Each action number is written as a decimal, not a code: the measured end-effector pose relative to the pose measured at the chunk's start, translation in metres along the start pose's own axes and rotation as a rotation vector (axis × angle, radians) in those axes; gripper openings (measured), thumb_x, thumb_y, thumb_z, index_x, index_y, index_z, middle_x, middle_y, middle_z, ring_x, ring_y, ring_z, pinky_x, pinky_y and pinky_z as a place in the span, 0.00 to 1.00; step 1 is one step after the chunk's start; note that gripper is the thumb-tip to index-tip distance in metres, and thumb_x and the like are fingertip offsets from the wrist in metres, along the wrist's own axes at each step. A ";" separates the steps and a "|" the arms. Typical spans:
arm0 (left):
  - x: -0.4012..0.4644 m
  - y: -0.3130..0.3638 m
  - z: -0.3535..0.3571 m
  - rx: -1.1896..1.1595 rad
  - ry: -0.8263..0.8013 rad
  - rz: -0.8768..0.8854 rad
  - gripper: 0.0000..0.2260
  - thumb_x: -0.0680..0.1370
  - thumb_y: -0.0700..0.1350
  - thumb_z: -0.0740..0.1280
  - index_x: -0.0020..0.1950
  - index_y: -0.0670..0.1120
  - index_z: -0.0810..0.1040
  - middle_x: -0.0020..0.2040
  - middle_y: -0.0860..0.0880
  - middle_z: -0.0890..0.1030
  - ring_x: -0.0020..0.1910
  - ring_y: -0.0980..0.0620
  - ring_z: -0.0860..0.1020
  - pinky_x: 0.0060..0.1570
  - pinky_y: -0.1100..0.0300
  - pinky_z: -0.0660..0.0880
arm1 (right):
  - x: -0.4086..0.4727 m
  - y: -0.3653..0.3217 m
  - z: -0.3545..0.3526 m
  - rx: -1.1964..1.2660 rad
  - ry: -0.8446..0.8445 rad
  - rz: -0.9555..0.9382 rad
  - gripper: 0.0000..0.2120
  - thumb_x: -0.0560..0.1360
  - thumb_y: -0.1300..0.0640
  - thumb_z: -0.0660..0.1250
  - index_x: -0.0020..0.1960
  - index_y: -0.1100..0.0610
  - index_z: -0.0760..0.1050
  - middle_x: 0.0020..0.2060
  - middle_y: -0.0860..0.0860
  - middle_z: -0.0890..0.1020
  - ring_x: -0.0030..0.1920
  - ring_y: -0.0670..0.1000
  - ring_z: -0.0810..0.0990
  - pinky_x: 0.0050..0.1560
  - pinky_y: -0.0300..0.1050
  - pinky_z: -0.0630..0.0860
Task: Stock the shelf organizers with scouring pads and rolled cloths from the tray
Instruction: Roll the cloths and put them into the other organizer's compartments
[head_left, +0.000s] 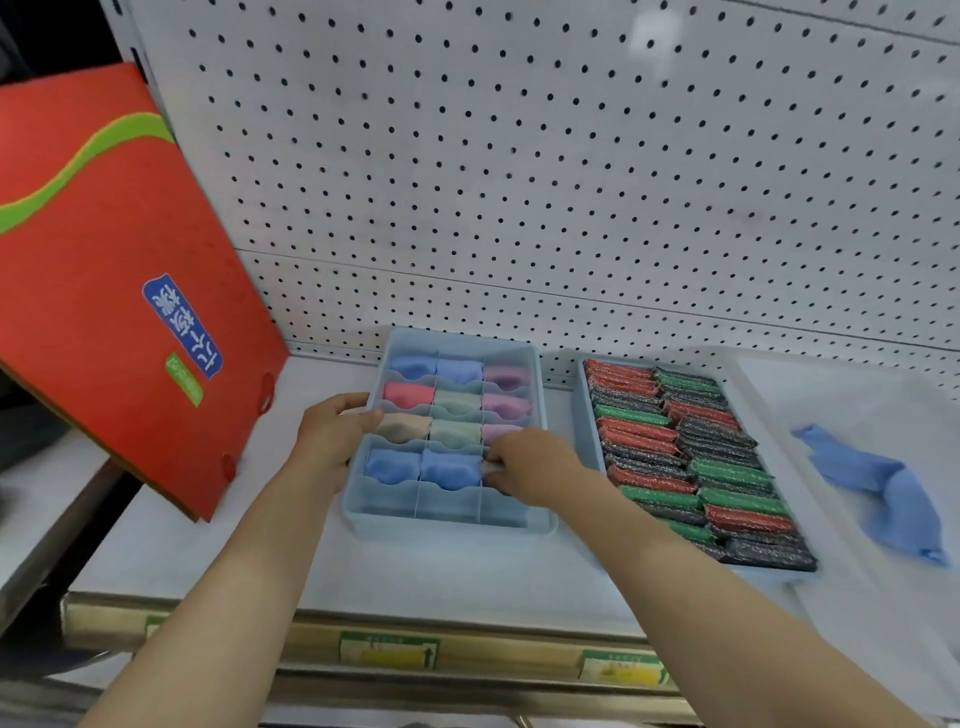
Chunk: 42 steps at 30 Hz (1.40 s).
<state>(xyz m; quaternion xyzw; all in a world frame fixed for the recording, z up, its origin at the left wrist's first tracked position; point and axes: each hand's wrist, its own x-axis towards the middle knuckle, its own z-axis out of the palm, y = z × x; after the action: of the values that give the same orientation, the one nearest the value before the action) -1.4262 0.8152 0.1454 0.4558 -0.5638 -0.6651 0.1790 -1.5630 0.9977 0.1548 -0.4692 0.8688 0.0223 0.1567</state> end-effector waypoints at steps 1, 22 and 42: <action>0.000 -0.001 0.001 0.007 0.008 -0.001 0.09 0.74 0.33 0.70 0.45 0.48 0.82 0.47 0.40 0.84 0.43 0.41 0.82 0.49 0.46 0.81 | -0.001 0.000 -0.002 0.040 -0.020 -0.017 0.07 0.77 0.49 0.63 0.47 0.52 0.75 0.43 0.49 0.75 0.46 0.54 0.74 0.43 0.43 0.67; -0.179 0.008 0.384 0.945 -0.461 0.851 0.19 0.83 0.51 0.61 0.73 0.52 0.70 0.79 0.51 0.60 0.80 0.50 0.48 0.76 0.56 0.45 | -0.143 0.435 -0.029 0.414 0.361 0.654 0.20 0.77 0.50 0.68 0.66 0.57 0.75 0.63 0.55 0.79 0.63 0.56 0.76 0.60 0.44 0.69; -0.196 0.026 0.437 0.607 -0.422 0.479 0.31 0.77 0.59 0.68 0.77 0.52 0.63 0.77 0.54 0.65 0.77 0.53 0.60 0.68 0.57 0.62 | -0.172 0.447 -0.064 1.331 0.160 0.245 0.15 0.67 0.62 0.76 0.53 0.62 0.80 0.47 0.61 0.84 0.46 0.58 0.83 0.51 0.54 0.78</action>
<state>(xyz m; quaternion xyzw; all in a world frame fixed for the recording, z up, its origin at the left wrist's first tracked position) -1.6844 1.2107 0.2261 0.1985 -0.8476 -0.4875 0.0669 -1.8586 1.3742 0.2177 -0.1712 0.7532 -0.5341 0.3436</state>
